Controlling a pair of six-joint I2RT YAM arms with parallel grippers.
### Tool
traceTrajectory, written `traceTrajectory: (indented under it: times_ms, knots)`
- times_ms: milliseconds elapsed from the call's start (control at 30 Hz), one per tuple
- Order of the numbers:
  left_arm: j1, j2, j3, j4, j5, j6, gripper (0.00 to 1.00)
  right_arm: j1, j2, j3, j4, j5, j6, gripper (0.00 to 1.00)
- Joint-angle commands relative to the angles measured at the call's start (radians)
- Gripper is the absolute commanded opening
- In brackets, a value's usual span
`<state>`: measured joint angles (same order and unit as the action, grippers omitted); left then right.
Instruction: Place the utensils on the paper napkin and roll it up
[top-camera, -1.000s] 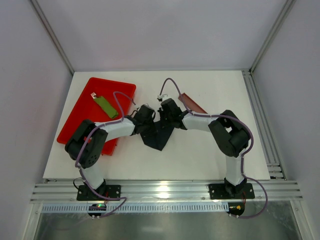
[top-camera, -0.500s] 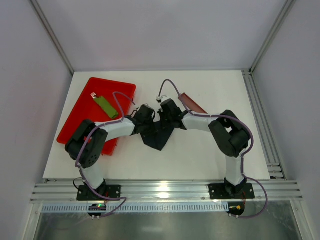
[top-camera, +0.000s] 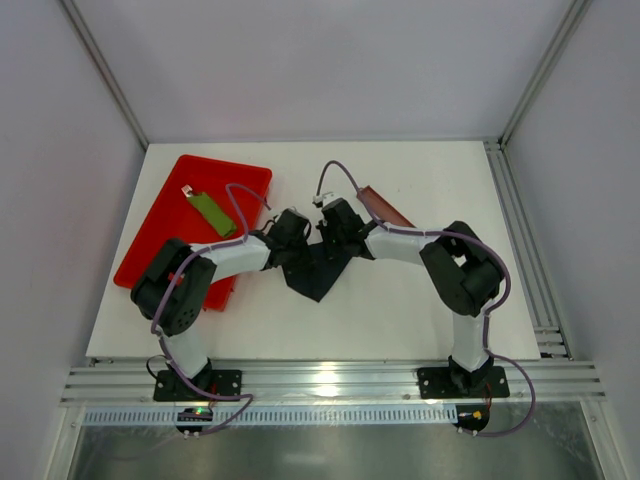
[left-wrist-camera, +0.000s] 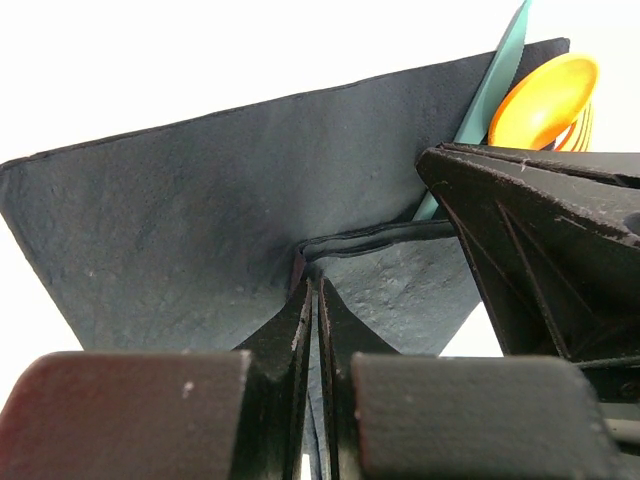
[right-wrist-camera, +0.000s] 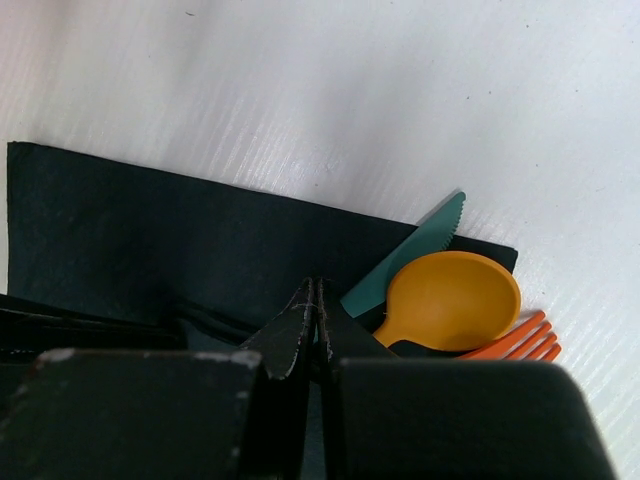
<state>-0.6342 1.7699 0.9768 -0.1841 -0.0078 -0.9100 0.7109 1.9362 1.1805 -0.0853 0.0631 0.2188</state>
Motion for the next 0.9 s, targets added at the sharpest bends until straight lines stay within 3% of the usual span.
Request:
traceTrajectory:
  times_ms: [0,433,700,867]
  knots:
    - [0.004,0.068,-0.029,-0.115,-0.063,0.016,0.03,0.004,-0.057,-0.002,-0.011,-0.005,-0.019,0.04]
    - [0.004,0.072,-0.026,-0.123,-0.064,0.014,0.03,0.004,-0.086,0.06,-0.099,0.003,0.011,0.04]
    - [0.004,0.076,-0.02,-0.123,-0.063,0.007,0.04,0.021,-0.157,-0.054,-0.012,-0.129,0.261,0.04]
    - [0.004,0.08,-0.018,-0.121,-0.063,0.002,0.04,0.064,-0.154,-0.128,0.044,-0.092,0.347,0.04]
